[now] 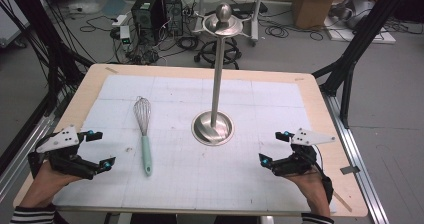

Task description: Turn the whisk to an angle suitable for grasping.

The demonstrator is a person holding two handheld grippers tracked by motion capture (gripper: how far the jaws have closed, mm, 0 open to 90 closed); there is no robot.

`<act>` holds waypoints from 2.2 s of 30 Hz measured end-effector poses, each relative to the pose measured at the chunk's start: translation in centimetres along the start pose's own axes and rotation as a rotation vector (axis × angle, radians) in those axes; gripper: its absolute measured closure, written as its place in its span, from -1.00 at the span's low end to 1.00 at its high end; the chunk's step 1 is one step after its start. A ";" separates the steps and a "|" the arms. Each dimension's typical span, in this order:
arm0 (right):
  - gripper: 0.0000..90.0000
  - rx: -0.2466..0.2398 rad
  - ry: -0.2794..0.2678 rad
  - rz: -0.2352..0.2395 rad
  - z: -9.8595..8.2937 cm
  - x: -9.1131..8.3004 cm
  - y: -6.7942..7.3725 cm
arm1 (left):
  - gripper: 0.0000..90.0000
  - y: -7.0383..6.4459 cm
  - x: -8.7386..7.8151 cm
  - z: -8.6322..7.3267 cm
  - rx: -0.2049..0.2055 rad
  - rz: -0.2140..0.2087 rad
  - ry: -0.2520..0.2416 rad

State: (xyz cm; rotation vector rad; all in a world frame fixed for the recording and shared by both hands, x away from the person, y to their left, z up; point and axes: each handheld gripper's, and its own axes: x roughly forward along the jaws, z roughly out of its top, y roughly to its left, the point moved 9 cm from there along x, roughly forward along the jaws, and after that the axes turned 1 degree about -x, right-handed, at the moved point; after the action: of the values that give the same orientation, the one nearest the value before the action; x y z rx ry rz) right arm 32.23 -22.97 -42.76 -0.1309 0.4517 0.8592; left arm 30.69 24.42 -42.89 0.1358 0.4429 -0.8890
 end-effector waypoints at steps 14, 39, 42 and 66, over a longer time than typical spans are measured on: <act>-0.98 -0.003 -0.001 -0.006 0.1 -0.2 -0.4 | -0.96 0.1 -0.1 0.3 0.002 0.008 -0.011; -0.99 0.005 -0.010 -0.015 0.1 -0.8 -0.4 | -0.96 -0.3 3.1 4.0 0.117 -0.076 0.126; -0.98 0.004 -0.012 -0.016 0.2 -0.8 -0.5 | -0.96 -0.6 3.5 4.4 0.139 -0.097 0.151; -0.98 0.013 -0.002 -0.013 0.0 -0.7 -0.5 | -0.63 -2.6 6.1 3.3 0.275 -0.244 0.320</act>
State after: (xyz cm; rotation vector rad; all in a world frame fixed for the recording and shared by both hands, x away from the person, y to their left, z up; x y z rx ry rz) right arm 32.21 -23.80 -42.52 -0.1211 0.4545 0.8430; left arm 33.09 17.43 -42.36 0.4889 0.6428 -1.1726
